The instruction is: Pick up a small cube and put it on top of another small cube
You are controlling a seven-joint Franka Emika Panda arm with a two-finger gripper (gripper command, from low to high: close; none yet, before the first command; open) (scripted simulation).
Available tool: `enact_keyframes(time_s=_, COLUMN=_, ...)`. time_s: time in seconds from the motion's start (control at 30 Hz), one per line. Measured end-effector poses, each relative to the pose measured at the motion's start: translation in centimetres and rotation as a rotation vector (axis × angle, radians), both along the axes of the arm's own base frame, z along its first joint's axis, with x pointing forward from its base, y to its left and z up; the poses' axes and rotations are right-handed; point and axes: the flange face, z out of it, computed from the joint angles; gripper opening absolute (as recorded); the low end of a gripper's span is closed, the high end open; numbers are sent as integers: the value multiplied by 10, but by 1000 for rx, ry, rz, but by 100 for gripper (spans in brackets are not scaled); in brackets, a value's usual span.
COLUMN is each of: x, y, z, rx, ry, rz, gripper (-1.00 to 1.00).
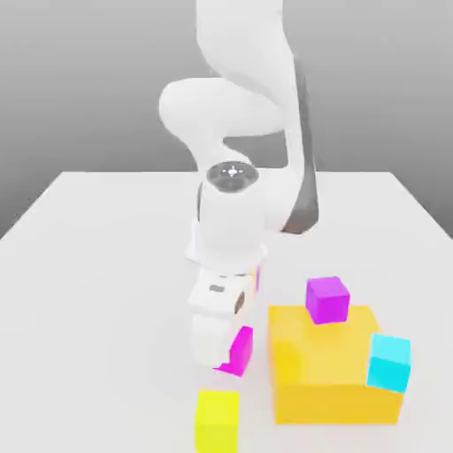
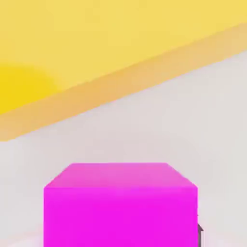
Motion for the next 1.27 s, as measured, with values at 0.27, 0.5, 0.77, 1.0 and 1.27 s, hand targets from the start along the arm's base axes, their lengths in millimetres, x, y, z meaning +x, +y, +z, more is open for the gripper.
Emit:
enact_keyframes(time_s=0.27, x=1, y=19, z=52, rx=-8, ry=1, rz=120, gripper=-100)
enact_keyframes(time_s=0.5, x=3, y=63, z=90, rx=-21, ry=-3, rz=377, gripper=-100)
enact_keyframes(time_s=0.77, x=-8, y=112, z=133, rx=-18, ry=-4, rz=669, gripper=-100)
enact_keyframes(time_s=1.0, x=-27, y=147, z=163, rx=-1, ry=2, rz=913, gripper=-100)
enact_keyframes(time_s=1.27, x=-29, y=150, z=108, rx=1, ry=3, rz=935, gripper=100)
